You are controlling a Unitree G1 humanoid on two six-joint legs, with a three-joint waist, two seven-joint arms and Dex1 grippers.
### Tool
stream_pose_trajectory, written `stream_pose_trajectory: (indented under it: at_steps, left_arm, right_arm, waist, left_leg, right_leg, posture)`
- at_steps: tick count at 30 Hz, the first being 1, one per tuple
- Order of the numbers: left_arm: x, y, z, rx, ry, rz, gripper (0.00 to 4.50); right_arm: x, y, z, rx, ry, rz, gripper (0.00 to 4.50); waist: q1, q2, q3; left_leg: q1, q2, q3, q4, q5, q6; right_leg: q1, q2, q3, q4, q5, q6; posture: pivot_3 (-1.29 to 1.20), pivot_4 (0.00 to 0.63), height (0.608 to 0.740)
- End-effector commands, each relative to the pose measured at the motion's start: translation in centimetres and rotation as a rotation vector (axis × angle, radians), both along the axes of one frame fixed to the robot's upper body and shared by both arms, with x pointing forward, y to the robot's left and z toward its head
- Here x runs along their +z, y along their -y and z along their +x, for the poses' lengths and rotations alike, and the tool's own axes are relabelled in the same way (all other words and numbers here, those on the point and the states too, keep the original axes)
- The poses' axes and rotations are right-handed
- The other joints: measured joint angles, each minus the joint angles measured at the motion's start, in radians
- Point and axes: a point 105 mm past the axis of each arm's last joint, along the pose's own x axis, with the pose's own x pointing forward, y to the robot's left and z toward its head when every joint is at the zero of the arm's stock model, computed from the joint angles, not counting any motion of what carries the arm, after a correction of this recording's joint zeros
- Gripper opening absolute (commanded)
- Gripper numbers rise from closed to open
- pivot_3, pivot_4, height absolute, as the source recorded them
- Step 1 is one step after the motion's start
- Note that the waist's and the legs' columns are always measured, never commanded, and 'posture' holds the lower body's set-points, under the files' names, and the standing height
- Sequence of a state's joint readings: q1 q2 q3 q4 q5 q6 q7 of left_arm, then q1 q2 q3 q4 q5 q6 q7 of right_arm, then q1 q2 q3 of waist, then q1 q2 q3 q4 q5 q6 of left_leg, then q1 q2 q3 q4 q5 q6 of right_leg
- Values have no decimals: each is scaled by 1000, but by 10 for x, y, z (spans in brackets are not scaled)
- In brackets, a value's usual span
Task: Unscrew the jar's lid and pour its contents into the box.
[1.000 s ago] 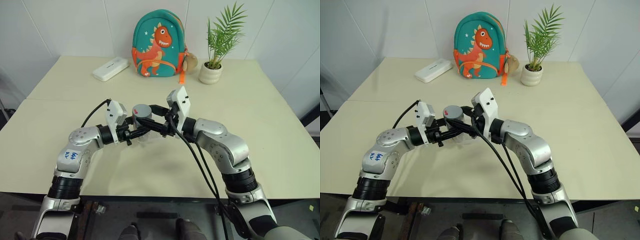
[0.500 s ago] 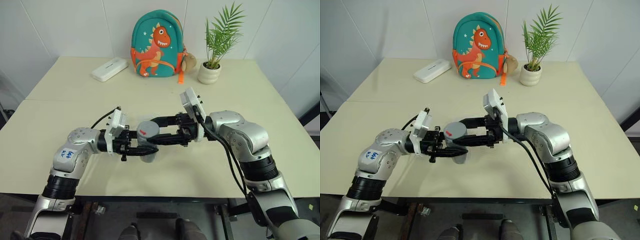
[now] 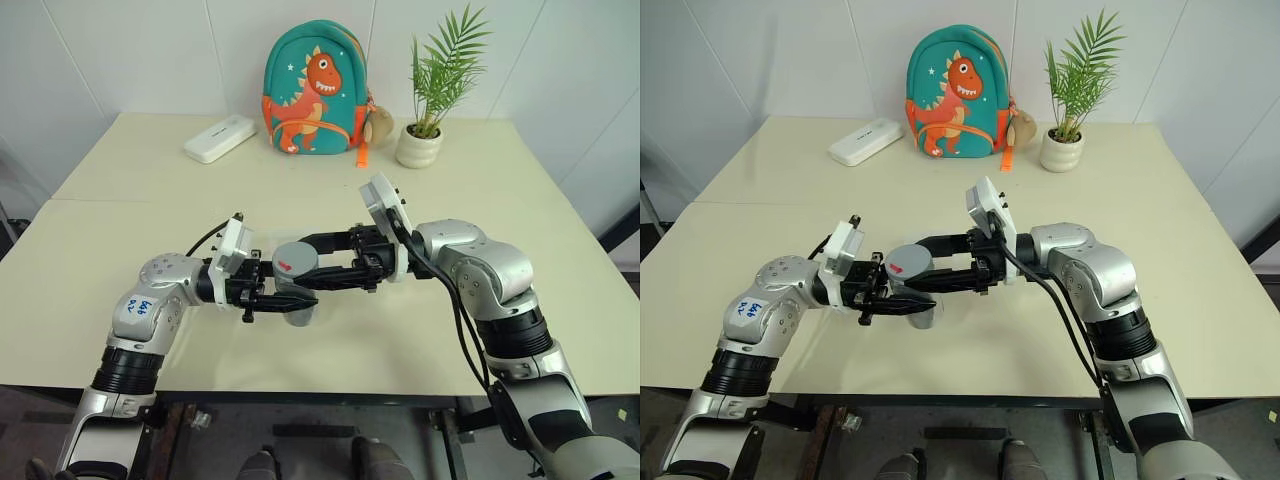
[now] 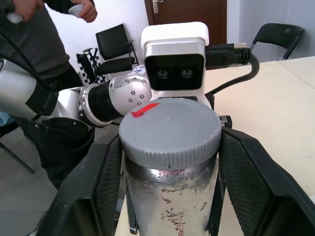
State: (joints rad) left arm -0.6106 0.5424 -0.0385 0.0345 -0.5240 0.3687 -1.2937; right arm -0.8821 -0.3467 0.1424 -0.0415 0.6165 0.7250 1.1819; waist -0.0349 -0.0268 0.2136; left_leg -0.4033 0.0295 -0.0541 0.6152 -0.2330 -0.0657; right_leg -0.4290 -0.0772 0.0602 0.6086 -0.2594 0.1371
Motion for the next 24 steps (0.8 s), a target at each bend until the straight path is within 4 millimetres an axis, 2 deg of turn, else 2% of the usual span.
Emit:
stream_pose_trajectory:
  at_steps: [1, 2, 3, 6, 10, 18, 24]
  left_arm:
    - [7, 5, -3, -22, 54, 11, 1971]
    - [7, 3, -3, -19, 54, 14, 1971]
    - [7, 2, -2, -13, 54, 17, 1971]
    - [7, -2, -1, 14, 58, 17, 1971]
    - [5, -7, 1, 46, 53, 18, 1971]
    - [10, -5, 5, 80, 63, -11, 1971]
    - [7, -7, 2, 92, 45, -14, 1971]
  right_arm:
    - [23, -5, -7, 27, 52, 84, 4175]
    - [25, -5, -6, 20, 53, 97, 4464]
    - [27, -5, -6, 17, 56, 106, 4489]
    - [27, -3, -7, 17, 69, 111, 4489]
    - [15, -2, -6, -8, 105, 69, 4489]
    - [6, -17, 9, -146, 144, 32, 4489]
    - [11, -26, 14, -192, 138, 74, 4489]
  waist:
    - [0, 0, 0]
    - [1, 0, 0]
    - [1, 0, 0]
    - [2, 0, 0]
    - [2, 0, 0]
    - [1, 0, 0]
    - [0, 0, 0]
  left_leg:
    - [0, 0, 0, 0, 0, 0]
    - [0, 0, 0, 0, 0, 0]
    - [0, 0, 0, 0, 0, 0]
    - [0, 0, 0, 0, 0, 0]
    - [0, 0, 0, 0, 0, 0]
    - [0, 0, 0, 0, 0, 0]
    - [0, 0, 0, 0, 0, 0]
  right_leg:
    - [0, 0, 0, 0, 0, 0]
    - [0, 0, 0, 0, 0, 0]
    - [0, 0, 0, 0, 0, 0]
    - [0, 0, 0, 0, 0, 0]
    - [0, 0, 0, 0, 0, 0]
    - [0, 0, 0, 1, 0, 0]
    - [0, 0, 0, 1, 0, 0]
  posture:
    - [0, 150, 740]
    - [0, 150, 740]
    - [0, 150, 740]
    - [0, 150, 740]
    - [0, 150, 740]
    - [0, 150, 740]
    - [0, 150, 740]
